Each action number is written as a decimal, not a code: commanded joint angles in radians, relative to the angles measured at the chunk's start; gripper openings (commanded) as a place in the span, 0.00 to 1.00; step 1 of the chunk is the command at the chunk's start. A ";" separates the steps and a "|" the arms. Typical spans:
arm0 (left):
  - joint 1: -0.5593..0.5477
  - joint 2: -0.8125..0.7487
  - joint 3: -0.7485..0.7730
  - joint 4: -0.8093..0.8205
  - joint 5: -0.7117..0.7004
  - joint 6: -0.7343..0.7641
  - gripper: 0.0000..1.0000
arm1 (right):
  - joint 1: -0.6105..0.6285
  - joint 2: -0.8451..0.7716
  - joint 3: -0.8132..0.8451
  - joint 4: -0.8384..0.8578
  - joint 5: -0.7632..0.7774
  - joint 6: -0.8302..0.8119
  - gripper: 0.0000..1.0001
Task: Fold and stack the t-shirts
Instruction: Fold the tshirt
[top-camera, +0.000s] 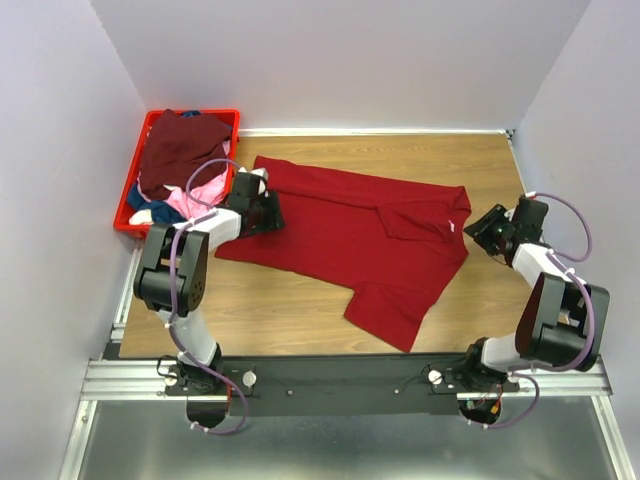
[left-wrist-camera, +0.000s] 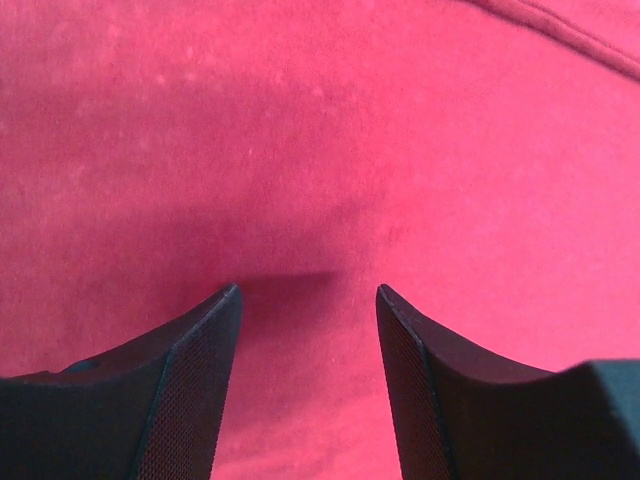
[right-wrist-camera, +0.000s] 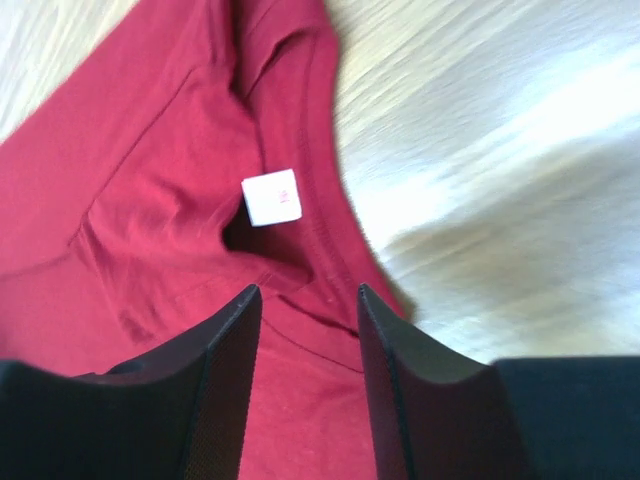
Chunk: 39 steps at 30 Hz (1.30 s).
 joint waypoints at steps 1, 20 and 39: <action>-0.029 -0.074 0.029 -0.062 -0.024 0.033 0.66 | 0.038 0.071 0.005 0.028 -0.097 -0.030 0.49; -0.092 -0.389 -0.027 0.051 -0.057 0.207 0.67 | 0.058 0.192 0.013 0.131 -0.183 -0.080 0.42; -0.093 -0.386 -0.025 0.045 -0.057 0.207 0.67 | 0.059 0.229 0.019 0.185 -0.225 -0.111 0.29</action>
